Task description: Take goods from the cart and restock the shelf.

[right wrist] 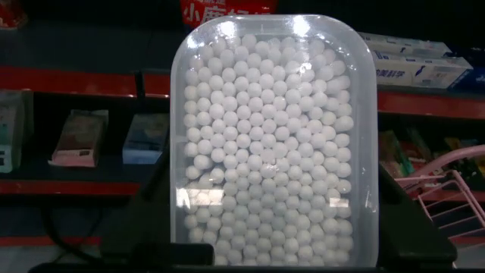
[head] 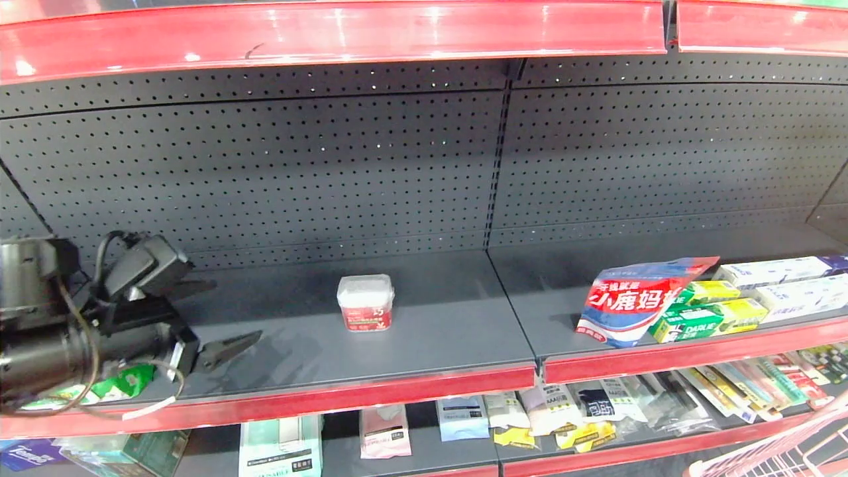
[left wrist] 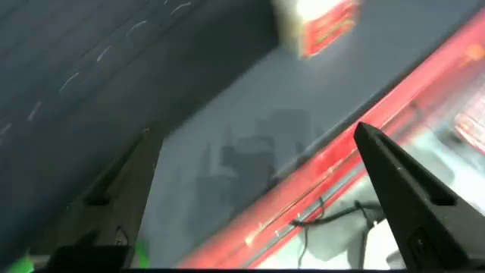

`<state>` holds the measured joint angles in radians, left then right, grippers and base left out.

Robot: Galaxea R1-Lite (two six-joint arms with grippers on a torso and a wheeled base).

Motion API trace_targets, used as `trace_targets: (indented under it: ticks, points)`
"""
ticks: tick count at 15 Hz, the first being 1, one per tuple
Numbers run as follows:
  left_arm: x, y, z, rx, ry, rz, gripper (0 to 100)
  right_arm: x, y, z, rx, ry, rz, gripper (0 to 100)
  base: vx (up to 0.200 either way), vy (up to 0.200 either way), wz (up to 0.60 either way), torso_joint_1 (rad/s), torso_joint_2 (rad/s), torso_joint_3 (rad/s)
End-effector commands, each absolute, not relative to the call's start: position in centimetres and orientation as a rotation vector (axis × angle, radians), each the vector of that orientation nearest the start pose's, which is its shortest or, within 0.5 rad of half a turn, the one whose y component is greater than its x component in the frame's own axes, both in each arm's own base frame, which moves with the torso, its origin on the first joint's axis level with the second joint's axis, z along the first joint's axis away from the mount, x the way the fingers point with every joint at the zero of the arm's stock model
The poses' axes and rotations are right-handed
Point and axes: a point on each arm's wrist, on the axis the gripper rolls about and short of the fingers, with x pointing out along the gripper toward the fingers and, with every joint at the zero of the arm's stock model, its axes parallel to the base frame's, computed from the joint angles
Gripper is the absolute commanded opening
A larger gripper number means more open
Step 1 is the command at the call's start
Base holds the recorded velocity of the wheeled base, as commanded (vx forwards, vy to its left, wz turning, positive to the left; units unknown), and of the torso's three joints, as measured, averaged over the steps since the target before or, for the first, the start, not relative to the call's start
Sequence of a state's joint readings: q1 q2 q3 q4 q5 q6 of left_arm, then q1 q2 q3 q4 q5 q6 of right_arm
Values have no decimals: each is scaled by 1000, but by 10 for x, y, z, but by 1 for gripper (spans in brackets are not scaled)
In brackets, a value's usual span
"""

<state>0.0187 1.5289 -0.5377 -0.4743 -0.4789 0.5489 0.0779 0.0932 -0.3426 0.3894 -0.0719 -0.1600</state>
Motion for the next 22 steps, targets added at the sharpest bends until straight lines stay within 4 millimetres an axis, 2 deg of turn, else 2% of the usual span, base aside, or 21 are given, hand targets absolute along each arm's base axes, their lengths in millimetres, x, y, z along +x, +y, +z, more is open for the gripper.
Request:
trace_targets:
  ticks: [1,2,3,5,8,18,22]
  points:
    - [316,-24,118,409,348,-772,100,-46,-5,130,-172,143,15,0,0,0,0,0,0,0]
    - [329,-36,112,398,348,-838,100,-46,-5,130,-178,143,12,0,0,0,0,0,0,0]
    - [329,-36,112,398,348,-838,100,-46,-5,130,-178,143,12,0,0,0,0,0,0,0]
    - [330,-53,97,368,417,-940,100,-45,-5,128,-186,153,12,0,0,0,0,0,0,0]
    - [339,-66,88,366,416,-992,100,-45,-6,127,-188,155,-3,0,0,0,0,0,0,0]
    - [372,-71,61,415,384,-1051,100,-44,-6,125,-209,165,-16,0,0,0,0,0,0,0]
    - [375,-61,60,381,369,-1070,100,-44,-6,125,-211,168,-16,0,0,0,0,0,0,0]
